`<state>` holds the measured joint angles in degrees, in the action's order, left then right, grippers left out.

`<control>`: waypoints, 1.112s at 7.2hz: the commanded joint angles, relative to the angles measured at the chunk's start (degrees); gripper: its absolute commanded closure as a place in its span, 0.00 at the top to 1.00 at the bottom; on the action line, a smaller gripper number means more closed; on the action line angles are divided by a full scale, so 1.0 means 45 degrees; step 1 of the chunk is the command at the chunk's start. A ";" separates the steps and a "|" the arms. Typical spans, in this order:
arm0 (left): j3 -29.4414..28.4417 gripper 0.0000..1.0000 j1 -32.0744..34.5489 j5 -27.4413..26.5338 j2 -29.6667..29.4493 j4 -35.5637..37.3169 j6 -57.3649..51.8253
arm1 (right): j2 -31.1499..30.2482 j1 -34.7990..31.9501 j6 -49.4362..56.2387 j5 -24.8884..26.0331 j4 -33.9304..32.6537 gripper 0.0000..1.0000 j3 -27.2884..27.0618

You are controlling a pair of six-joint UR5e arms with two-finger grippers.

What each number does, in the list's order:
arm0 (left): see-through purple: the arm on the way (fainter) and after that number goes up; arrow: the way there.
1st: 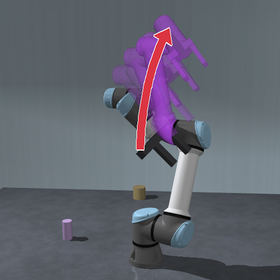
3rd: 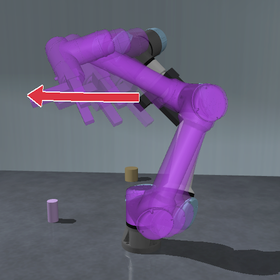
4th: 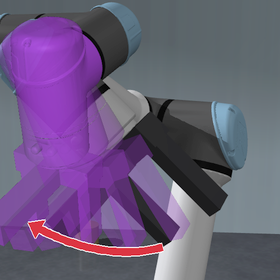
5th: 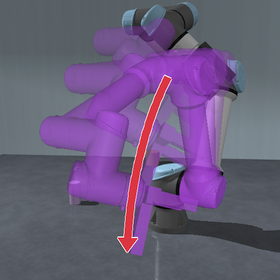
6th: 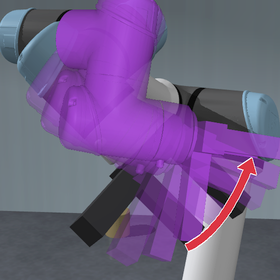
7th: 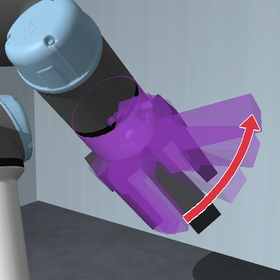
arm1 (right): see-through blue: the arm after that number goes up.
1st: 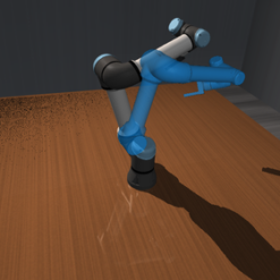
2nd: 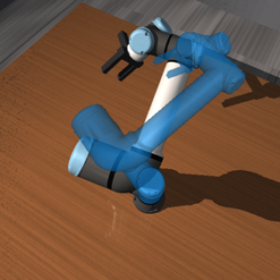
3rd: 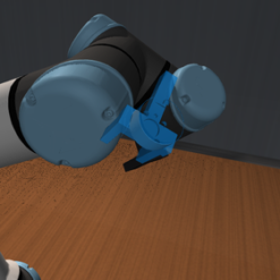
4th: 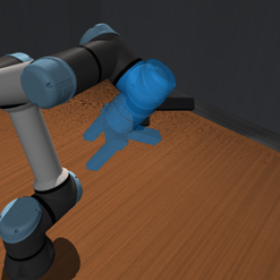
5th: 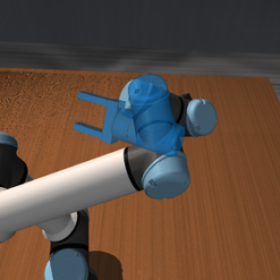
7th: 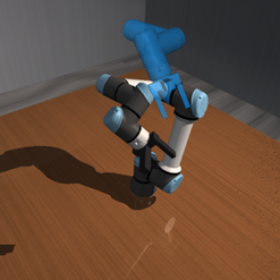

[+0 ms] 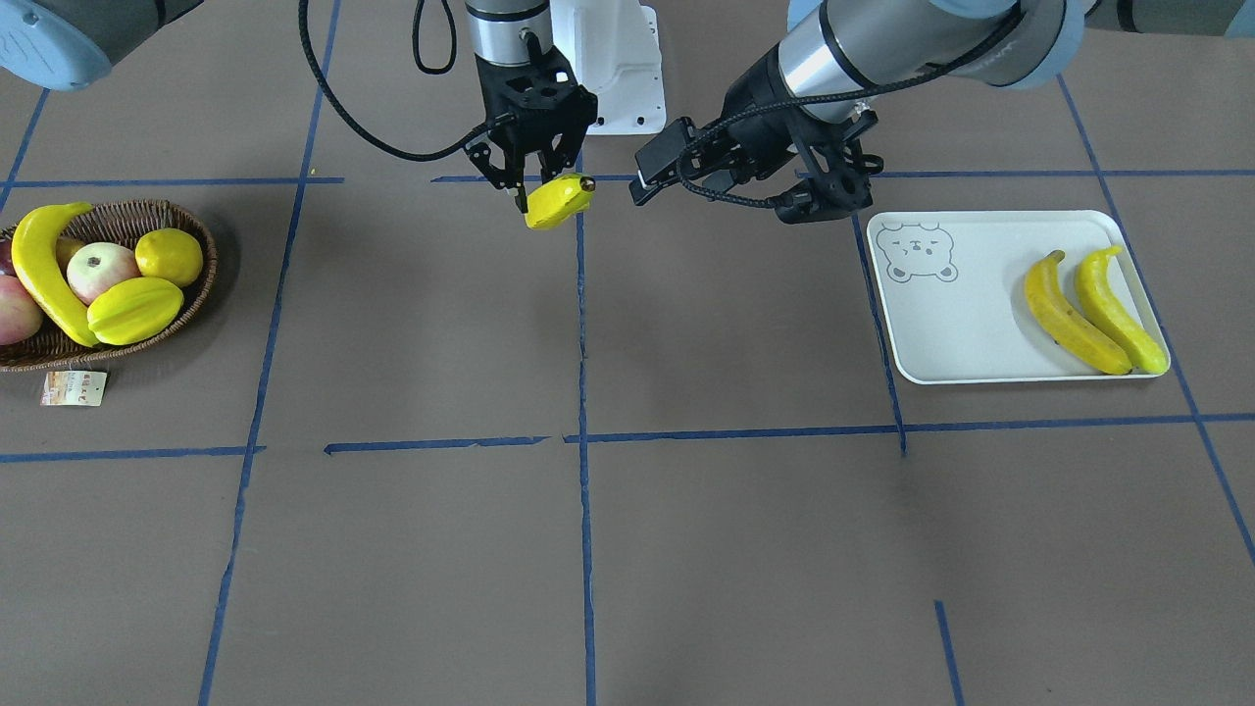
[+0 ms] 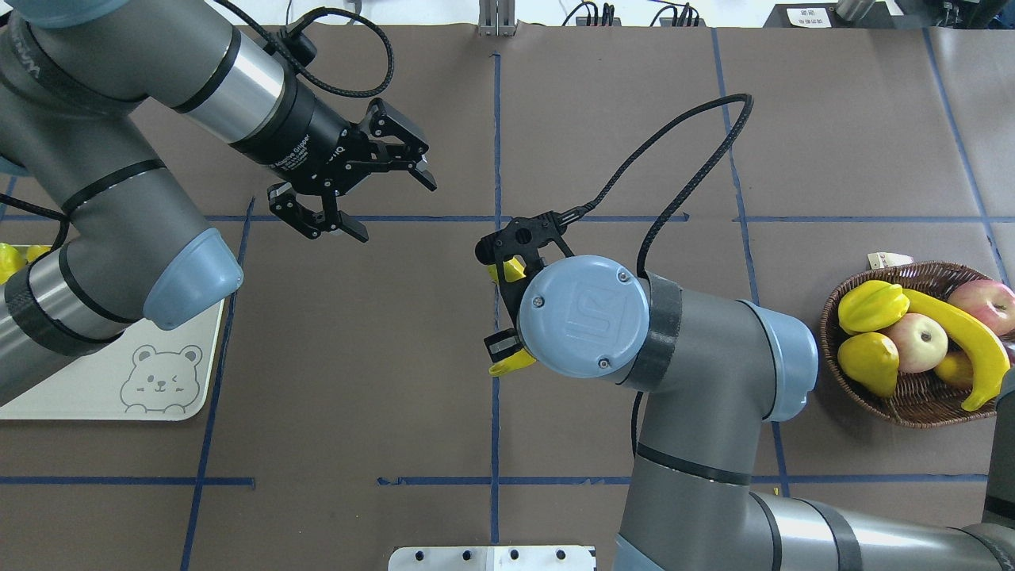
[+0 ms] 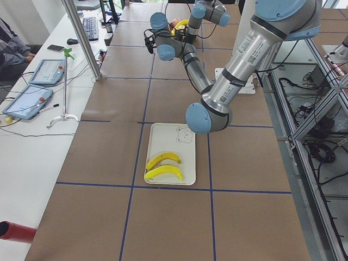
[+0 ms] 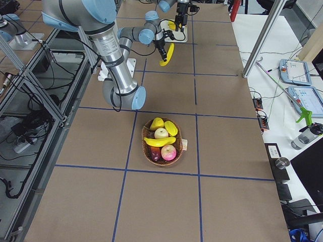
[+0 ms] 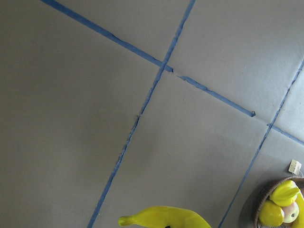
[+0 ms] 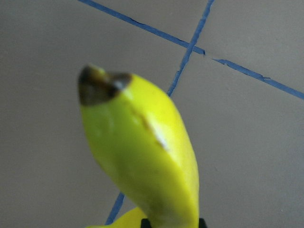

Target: Transfer all bananas from basket to plate

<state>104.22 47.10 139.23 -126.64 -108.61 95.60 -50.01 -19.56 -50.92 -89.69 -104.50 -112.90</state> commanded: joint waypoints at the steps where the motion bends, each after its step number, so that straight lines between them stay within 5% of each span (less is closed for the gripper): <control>1: -0.0055 0.90 -0.0541 -0.0003 -0.0081 -0.0025 0.0043 | 0.0330 0.0127 0.0182 0.0029 0.0039 0.00 0.0010; 3: -0.0035 0.75 -0.0855 -0.0023 -0.0081 -0.0044 0.0568 | 0.0390 0.0166 0.0143 0.0029 0.0059 0.00 0.0010; 8: -0.0055 0.73 -0.1384 -0.0100 -0.0158 -0.0142 0.0787 | 0.0351 0.0283 0.0084 0.0029 0.0508 0.00 0.0030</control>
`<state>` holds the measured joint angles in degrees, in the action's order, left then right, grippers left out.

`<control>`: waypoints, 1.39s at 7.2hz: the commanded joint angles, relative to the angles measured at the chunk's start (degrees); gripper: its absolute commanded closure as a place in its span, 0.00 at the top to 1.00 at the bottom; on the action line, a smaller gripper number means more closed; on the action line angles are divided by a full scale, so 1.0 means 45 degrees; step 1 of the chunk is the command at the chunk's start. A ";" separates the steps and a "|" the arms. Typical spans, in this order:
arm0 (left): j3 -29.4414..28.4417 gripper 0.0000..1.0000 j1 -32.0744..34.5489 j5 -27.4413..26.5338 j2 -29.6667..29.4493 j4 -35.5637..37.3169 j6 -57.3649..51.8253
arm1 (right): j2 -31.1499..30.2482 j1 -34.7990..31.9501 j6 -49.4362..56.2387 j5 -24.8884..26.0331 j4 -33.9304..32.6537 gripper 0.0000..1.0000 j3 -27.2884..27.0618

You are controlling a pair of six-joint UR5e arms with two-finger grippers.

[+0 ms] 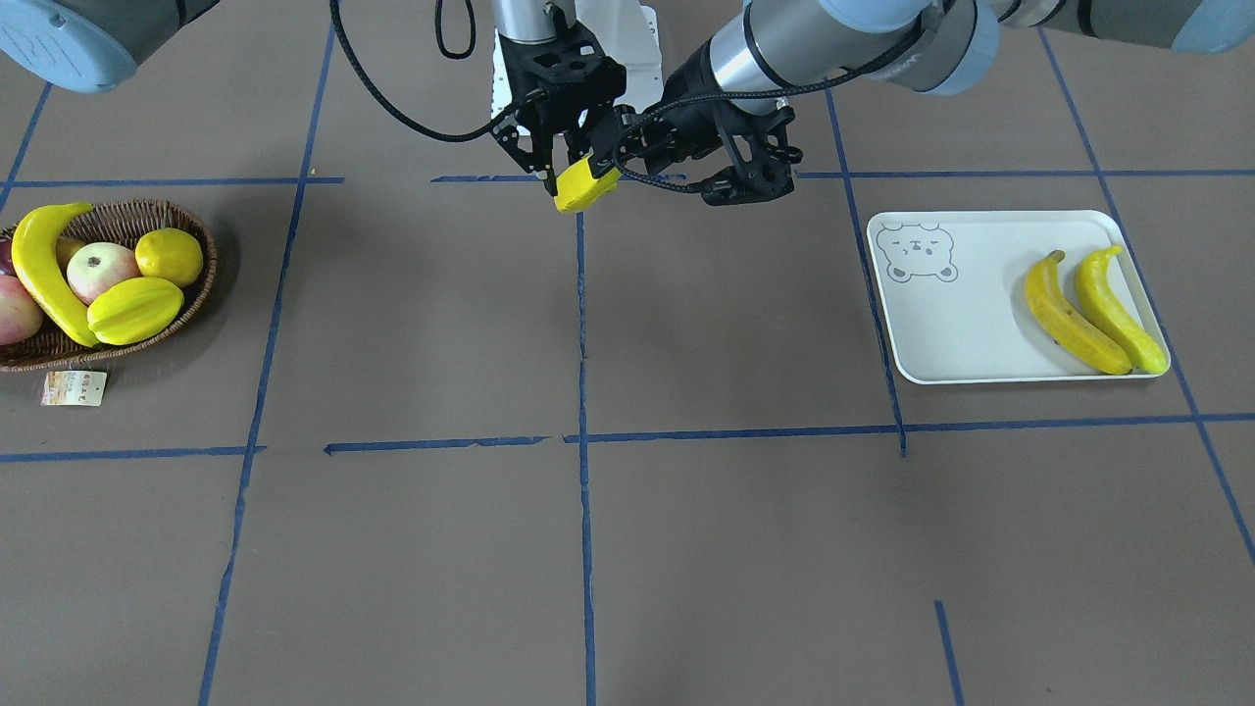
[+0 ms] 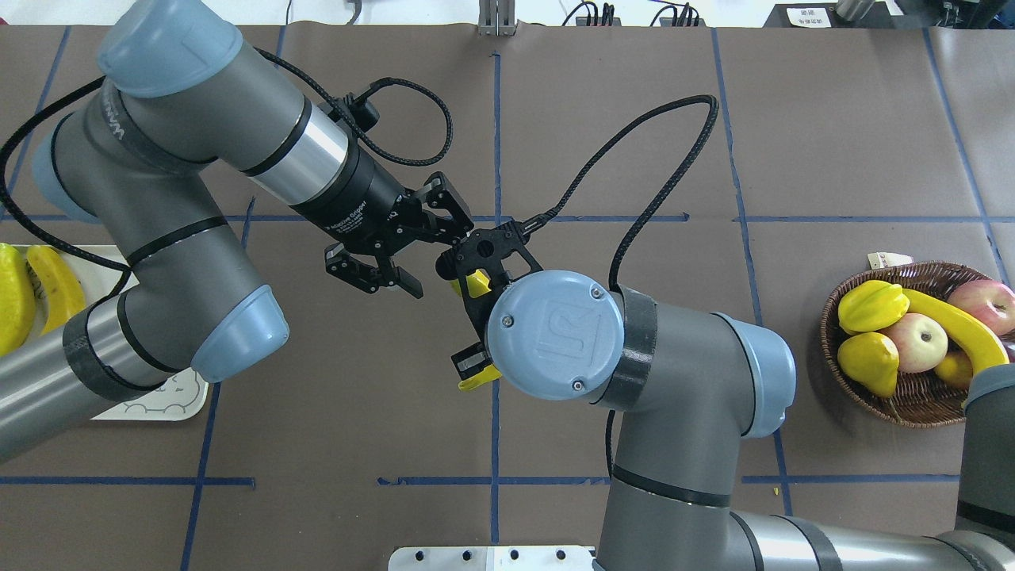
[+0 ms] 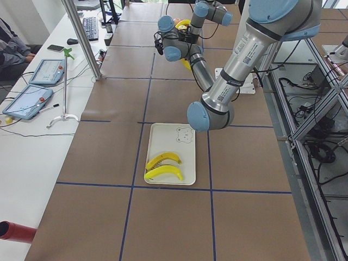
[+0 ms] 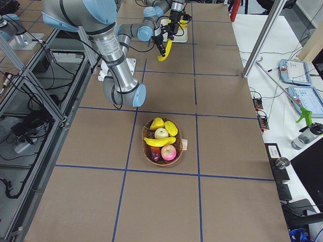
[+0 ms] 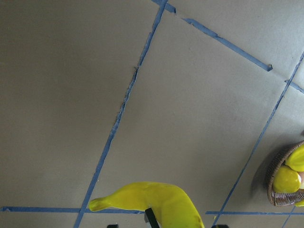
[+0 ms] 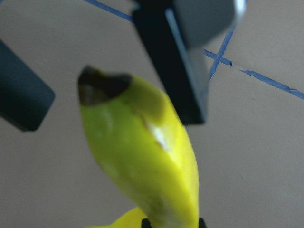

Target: Transfer all bananas from basket to plate

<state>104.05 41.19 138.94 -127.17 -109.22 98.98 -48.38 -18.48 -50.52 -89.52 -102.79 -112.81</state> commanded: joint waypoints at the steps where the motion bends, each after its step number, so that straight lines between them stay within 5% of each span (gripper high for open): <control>1: -0.0036 0.69 -0.0071 -0.0035 -0.0081 -0.0006 0.0211 | -0.0029 0.0063 -0.0004 0.0011 0.0128 0.00 0.0010; 10: -0.0075 0.54 -0.0227 -0.0094 -0.0140 -0.0025 0.0523 | 0.0010 0.0063 -0.0043 -0.0028 0.0167 0.01 -0.0010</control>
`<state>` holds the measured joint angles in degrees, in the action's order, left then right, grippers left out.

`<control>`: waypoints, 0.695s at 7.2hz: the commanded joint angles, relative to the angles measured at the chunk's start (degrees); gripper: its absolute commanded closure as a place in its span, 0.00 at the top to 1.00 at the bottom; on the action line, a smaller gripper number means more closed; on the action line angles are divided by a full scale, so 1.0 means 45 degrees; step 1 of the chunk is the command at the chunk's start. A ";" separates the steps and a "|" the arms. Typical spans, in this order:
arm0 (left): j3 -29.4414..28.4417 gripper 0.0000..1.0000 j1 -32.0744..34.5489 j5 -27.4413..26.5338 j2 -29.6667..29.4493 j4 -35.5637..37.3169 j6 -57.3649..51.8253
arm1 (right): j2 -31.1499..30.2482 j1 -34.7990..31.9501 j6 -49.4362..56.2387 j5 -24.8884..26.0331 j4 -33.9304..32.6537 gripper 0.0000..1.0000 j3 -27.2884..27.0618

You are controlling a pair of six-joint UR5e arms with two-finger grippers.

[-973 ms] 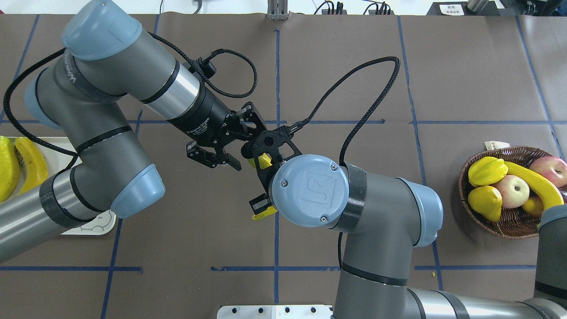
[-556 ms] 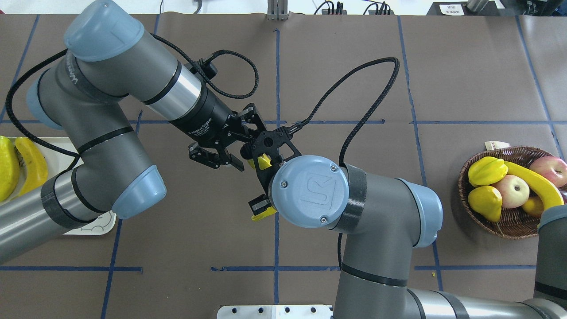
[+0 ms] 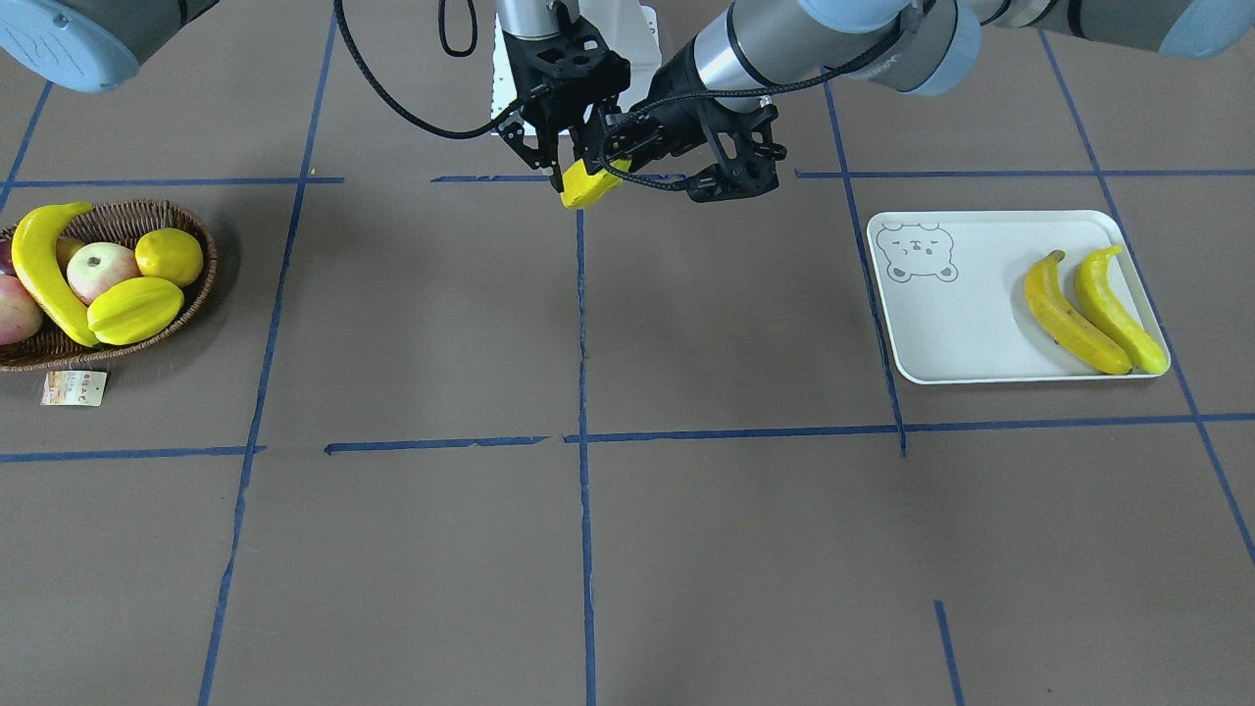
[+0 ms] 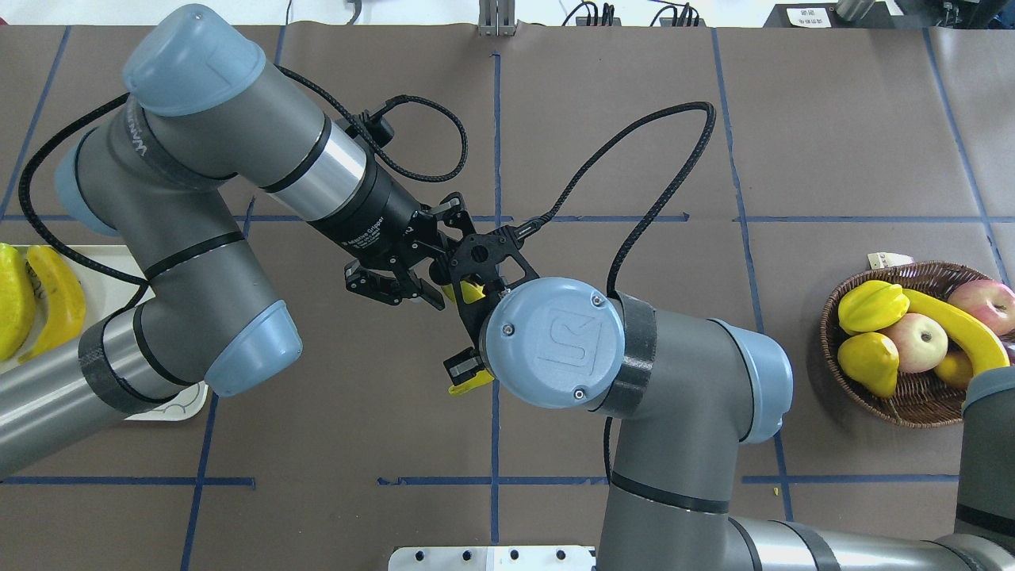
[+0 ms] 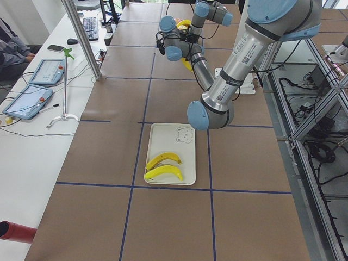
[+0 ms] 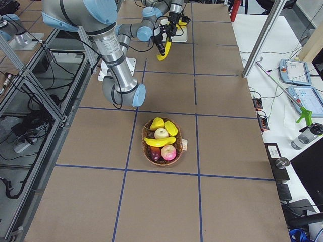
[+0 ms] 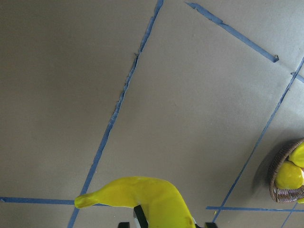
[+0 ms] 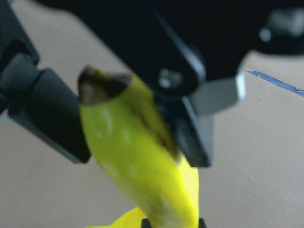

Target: Transfer all bananas from basket to plate

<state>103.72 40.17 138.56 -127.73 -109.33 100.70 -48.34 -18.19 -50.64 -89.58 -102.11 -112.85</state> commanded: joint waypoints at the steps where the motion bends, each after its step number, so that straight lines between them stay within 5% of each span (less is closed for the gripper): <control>1: -0.0001 0.52 -0.0001 -0.0009 -0.0032 -0.0020 0.0143 | 0.0000 0.0000 0.0002 0.0005 0.0169 0.01 0.0019; 4: -0.0001 0.51 -0.0137 -0.0009 -0.0013 -0.0098 0.0143 | -0.0019 0.0000 0.0003 0.0005 0.0249 0.01 0.0019; 5: -0.0001 0.43 -0.0138 -0.0028 -0.0013 -0.0099 0.0201 | 0.0000 0.0000 -0.0017 0.0005 0.0249 0.01 0.0019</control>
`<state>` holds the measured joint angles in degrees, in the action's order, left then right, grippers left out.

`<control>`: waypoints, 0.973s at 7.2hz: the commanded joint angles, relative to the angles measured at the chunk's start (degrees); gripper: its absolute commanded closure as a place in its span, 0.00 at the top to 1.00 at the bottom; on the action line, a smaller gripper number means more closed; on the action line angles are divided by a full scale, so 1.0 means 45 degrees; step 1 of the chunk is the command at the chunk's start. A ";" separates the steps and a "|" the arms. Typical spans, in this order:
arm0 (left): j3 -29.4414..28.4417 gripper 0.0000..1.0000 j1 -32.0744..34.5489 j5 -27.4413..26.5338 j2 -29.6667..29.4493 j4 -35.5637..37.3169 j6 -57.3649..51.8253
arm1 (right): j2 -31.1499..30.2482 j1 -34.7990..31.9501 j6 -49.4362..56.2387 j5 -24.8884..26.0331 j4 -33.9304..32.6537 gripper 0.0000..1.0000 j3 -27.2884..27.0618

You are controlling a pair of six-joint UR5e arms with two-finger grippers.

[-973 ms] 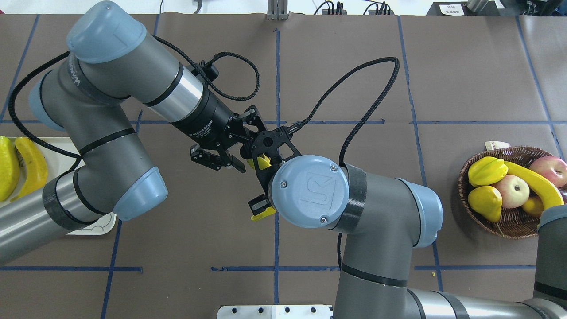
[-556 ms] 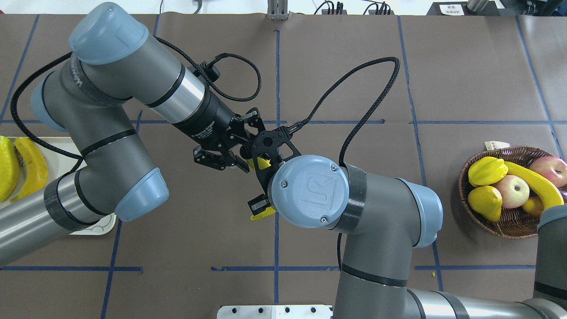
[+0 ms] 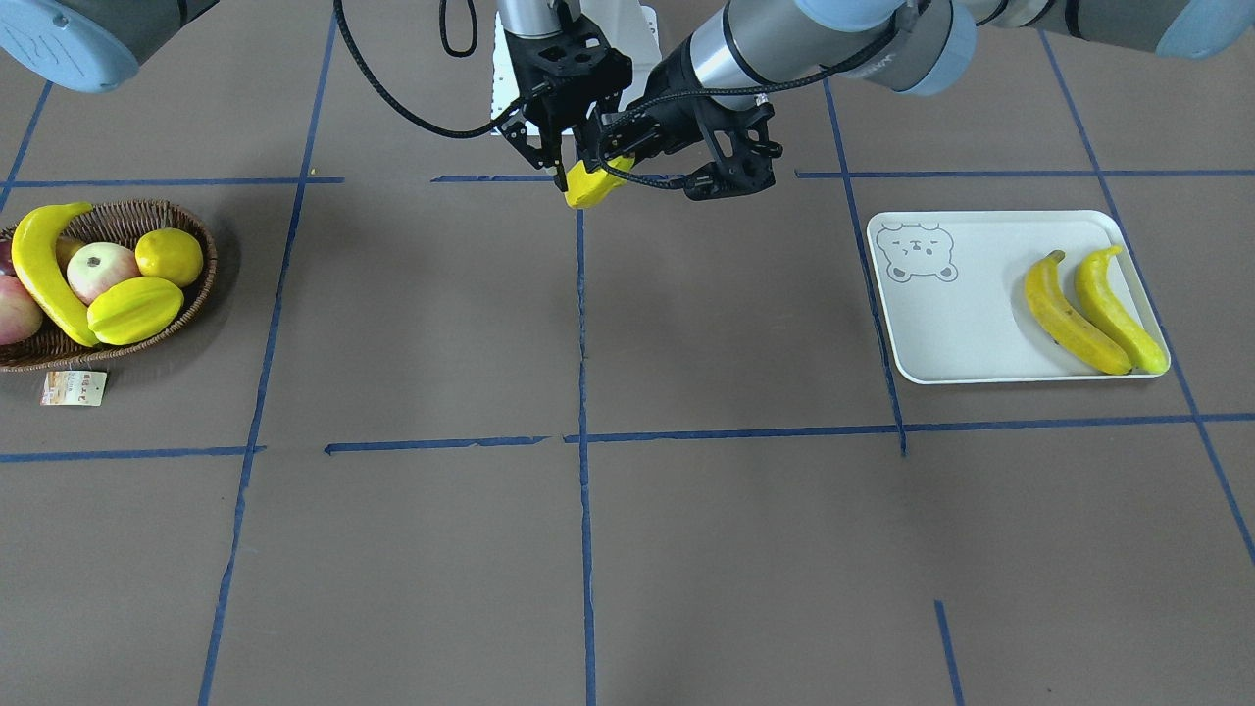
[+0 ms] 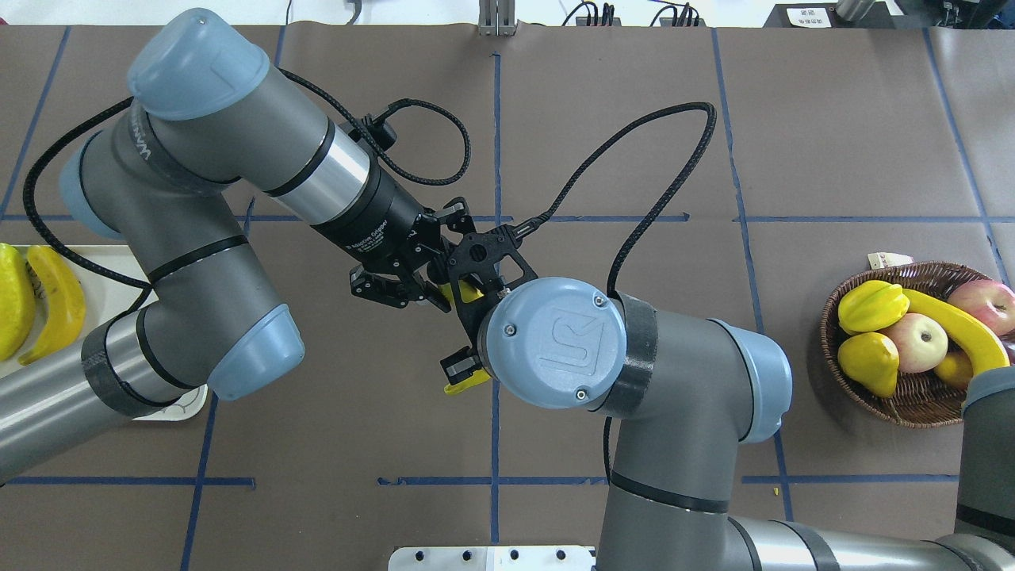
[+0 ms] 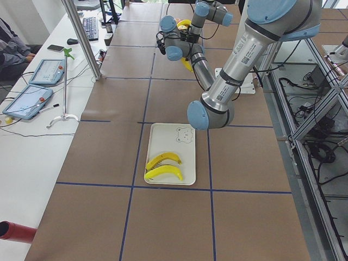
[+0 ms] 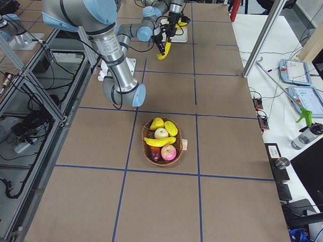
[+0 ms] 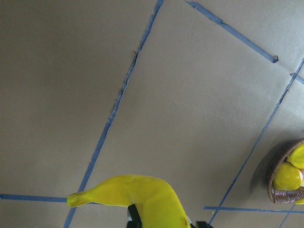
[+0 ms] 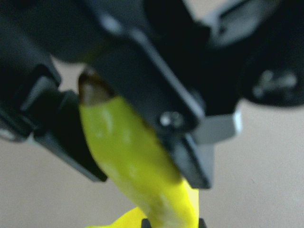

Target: Transfer all bananas from basket to plate

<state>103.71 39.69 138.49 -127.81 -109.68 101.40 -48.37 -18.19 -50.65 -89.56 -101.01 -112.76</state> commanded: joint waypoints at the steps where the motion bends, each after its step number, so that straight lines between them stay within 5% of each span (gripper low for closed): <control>1: 0.0000 0.01 -0.0031 0.0006 0.0023 -0.0157 0.0179 | -0.0013 0.0000 0.0004 0.0000 0.0006 0.02 0.0000; 3: -0.0020 0.00 -0.0011 0.0006 0.0042 -0.0549 0.0142 | -0.0033 0.0000 0.0005 -0.0019 0.0006 0.09 -0.0039; 4: -0.0020 0.00 -0.0011 0.0006 0.0062 -0.0549 0.0122 | -0.0014 0.0000 -0.0015 -0.0019 0.0025 0.37 -0.0058; 5: -0.0039 0.00 0.0008 -0.0013 0.0062 -0.0549 0.0122 | -0.0149 0.0000 0.0024 -0.0019 0.0026 0.98 -0.0136; 7: -0.0058 0.00 0.0047 -0.0013 0.0081 -0.0529 0.0103 | -0.0150 0.0000 0.0005 -0.0019 0.0045 0.99 -0.0156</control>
<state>103.52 39.78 138.44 -127.48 -112.08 101.94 -48.90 -18.17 -50.57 -89.65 -100.85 -113.35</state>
